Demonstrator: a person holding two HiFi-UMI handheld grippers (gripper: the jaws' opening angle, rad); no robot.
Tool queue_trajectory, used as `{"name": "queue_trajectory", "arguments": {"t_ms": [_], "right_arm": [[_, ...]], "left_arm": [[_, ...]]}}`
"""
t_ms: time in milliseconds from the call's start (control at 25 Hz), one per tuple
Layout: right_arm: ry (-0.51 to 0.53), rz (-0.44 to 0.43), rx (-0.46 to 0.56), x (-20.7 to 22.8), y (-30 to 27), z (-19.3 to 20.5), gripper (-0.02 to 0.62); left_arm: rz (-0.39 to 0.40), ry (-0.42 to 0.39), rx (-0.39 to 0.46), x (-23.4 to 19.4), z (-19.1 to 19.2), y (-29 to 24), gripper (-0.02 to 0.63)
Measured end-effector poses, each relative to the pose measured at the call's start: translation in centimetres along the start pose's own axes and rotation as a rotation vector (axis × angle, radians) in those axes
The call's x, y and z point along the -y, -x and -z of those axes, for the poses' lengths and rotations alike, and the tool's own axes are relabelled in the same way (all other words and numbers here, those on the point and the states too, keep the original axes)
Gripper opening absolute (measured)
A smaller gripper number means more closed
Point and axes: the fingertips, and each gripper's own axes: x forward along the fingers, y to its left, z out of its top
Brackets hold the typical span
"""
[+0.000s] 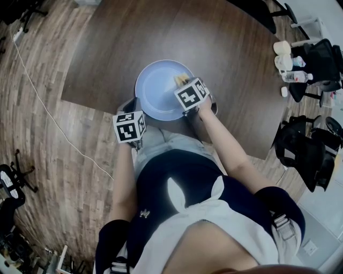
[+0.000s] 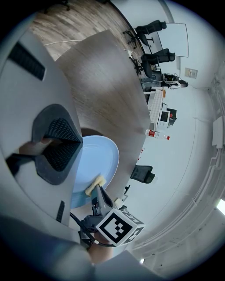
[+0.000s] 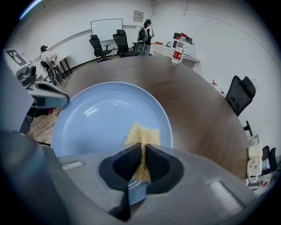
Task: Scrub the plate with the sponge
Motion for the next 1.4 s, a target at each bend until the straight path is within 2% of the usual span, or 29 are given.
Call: {"name": "queue_trajectory", "arguments": {"t_ms": [480,920,1400], "right_arm": [[-0.017,-0.037,0.025,-0.4,0.3,0.3,0.028],[-0.088,-0.066,0.048,-1.1,0.1,1.0,0.028],[-0.075,-0.084,0.075,-2.4,0.5,0.8,0.026]], "left_arm": [[-0.002,-0.003,-0.003,0.0,0.0,0.0,0.006],[0.0,-0.014,-0.007,-0.1,0.0,0.1,0.006],[0.008,-0.015,-0.009,0.0,0.0,0.1,0.006]]}}
